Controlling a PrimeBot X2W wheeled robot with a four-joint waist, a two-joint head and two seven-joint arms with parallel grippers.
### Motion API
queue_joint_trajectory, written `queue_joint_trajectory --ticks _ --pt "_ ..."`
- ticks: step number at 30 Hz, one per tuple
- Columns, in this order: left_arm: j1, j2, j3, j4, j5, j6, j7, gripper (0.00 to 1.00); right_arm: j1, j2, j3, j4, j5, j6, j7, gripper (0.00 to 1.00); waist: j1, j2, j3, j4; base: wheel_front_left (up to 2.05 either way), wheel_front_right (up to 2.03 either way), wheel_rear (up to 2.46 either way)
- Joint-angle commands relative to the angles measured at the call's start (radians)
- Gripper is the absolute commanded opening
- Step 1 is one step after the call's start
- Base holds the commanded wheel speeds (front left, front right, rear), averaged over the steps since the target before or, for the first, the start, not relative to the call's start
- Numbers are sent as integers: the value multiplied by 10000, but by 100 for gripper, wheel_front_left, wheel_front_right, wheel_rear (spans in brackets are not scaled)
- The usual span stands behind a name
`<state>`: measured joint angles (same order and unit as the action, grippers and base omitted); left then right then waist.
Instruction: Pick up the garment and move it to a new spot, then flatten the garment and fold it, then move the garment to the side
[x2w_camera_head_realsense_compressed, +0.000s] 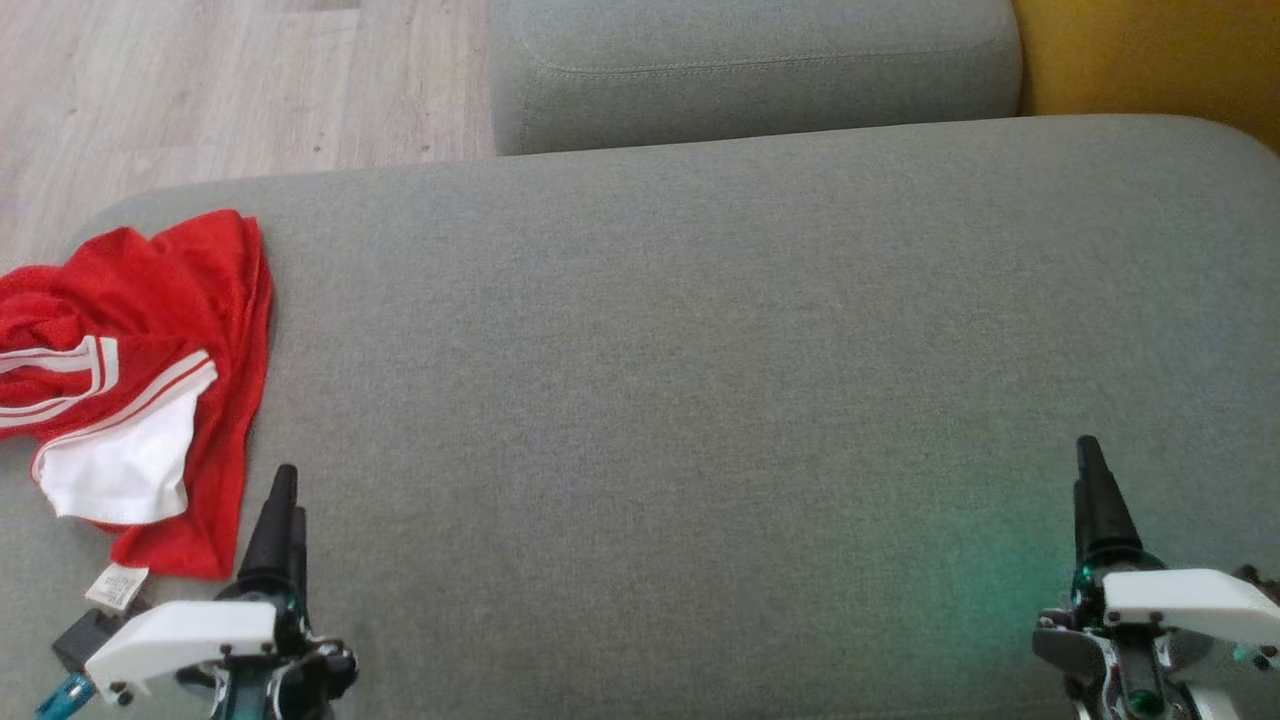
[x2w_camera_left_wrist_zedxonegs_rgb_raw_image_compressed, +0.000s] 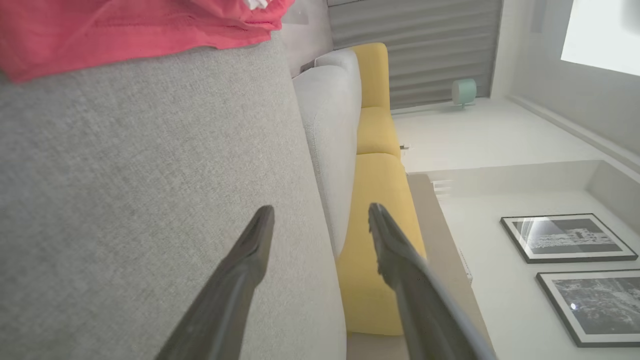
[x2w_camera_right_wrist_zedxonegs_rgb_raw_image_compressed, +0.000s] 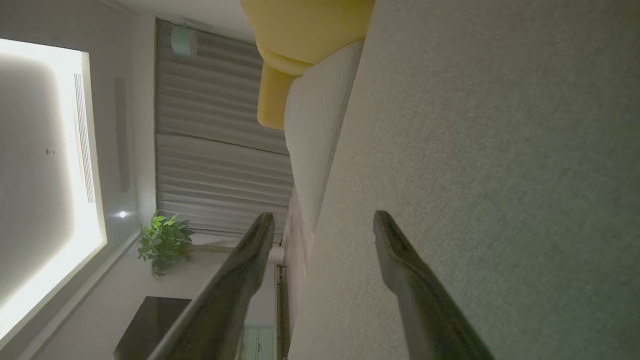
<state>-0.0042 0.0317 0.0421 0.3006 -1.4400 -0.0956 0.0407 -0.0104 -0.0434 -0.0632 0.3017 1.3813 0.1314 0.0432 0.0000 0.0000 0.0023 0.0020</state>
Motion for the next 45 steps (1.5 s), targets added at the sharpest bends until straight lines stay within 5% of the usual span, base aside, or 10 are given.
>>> queue_joint_trajectory --ticks 1,45 --pt "-399 168 -19 -380 376 52 -147 100 -530 -210 195 -423 -453 -2 -144 100 0 0 -4 11 0 0 0" --pt "-196 646 -597 -464 6778 527 -1432 100 -850 -402 1709 -105 -6468 -4 -1442 100 0 0 -85 177 0 0 0"
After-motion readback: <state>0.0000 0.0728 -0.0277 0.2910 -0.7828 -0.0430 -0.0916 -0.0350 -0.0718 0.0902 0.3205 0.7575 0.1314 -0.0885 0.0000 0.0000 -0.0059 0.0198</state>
